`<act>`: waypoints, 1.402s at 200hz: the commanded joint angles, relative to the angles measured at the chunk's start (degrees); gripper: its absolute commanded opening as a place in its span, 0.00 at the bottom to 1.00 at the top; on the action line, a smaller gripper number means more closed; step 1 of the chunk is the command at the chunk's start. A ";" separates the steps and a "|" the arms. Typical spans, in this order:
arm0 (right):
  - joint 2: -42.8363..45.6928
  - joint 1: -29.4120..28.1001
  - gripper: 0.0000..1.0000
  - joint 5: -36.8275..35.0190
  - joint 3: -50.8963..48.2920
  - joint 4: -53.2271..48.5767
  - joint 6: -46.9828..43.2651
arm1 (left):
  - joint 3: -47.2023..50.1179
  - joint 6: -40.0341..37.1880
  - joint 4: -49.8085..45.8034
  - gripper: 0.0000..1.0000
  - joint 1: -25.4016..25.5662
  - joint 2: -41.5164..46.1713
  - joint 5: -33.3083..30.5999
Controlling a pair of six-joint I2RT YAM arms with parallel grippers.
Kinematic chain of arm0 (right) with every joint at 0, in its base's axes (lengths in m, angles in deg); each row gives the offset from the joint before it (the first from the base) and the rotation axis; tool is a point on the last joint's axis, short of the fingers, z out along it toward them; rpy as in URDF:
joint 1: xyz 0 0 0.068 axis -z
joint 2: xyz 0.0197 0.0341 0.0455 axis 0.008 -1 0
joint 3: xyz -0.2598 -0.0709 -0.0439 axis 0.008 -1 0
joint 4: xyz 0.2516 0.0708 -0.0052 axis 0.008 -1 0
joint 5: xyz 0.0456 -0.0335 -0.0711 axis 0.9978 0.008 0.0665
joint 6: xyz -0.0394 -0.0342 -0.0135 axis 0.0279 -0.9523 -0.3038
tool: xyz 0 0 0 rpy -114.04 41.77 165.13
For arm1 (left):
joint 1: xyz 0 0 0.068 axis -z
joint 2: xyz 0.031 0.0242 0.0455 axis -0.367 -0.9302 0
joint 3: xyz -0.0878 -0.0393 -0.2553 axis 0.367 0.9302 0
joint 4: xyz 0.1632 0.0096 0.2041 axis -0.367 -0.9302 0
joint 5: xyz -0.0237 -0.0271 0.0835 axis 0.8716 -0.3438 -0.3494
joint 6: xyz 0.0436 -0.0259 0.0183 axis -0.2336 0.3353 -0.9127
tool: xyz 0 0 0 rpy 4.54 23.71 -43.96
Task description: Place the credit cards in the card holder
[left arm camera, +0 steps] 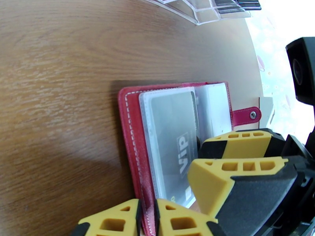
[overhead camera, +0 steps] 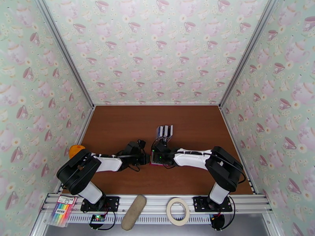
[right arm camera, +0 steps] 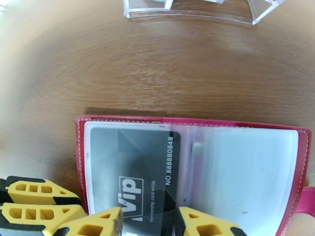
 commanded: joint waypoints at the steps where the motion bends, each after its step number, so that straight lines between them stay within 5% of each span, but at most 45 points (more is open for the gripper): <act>1: 1.38 -0.42 0.41 2.57 -0.94 1.90 0.99 | 2.91 1.12 -8.50 0.17 1.68 -2.11 0.95; 124: 6.45 1.28 0.42 2.41 -3.01 3.00 -0.66 | 0.73 -0.66 -12.62 0.19 0.59 -1.73 -0.83; 280: 1.02 3.94 0.42 0.38 1.95 -1.07 -3.34 | -4.60 -4.92 -17.06 0.20 -3.97 -2.58 -1.18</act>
